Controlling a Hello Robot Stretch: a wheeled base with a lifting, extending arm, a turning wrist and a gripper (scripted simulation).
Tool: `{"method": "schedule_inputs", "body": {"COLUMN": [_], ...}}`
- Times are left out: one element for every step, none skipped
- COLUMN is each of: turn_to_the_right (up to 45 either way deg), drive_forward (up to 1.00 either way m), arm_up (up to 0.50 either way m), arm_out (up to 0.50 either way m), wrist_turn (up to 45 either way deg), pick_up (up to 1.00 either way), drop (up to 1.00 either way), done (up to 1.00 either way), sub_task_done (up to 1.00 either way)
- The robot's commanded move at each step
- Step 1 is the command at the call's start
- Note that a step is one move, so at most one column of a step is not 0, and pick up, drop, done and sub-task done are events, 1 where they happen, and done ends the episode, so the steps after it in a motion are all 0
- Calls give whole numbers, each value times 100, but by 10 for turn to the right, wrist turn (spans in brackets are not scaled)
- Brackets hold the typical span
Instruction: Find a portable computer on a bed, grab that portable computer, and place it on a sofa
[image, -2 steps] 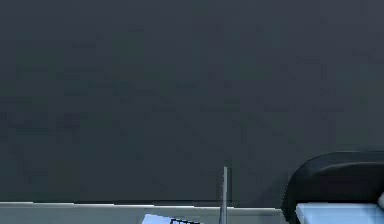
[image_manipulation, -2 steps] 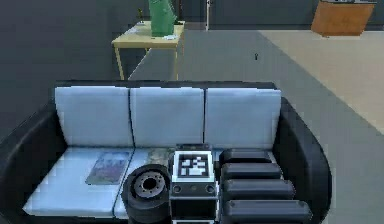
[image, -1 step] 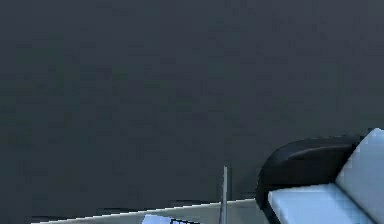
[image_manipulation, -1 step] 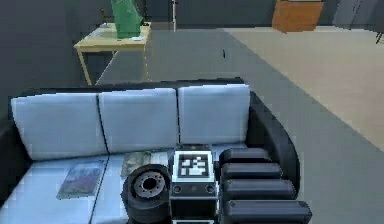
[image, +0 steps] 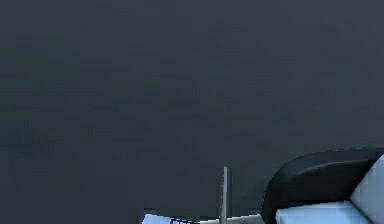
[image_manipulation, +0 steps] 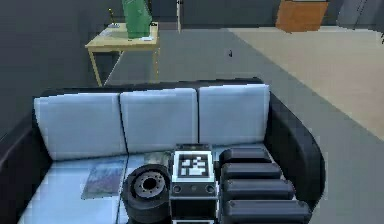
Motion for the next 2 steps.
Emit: {"method": "schedule_inputs", "body": {"turn_to_the_right": [450, 330], "drive_forward": [0, 0], "arm_up": [0, 0], "arm_out": [0, 0], "wrist_turn": [0, 0], "pick_up": [0, 0], "drop": [0, 0], "done": [0, 0], "sub_task_done": [0, 0]}}
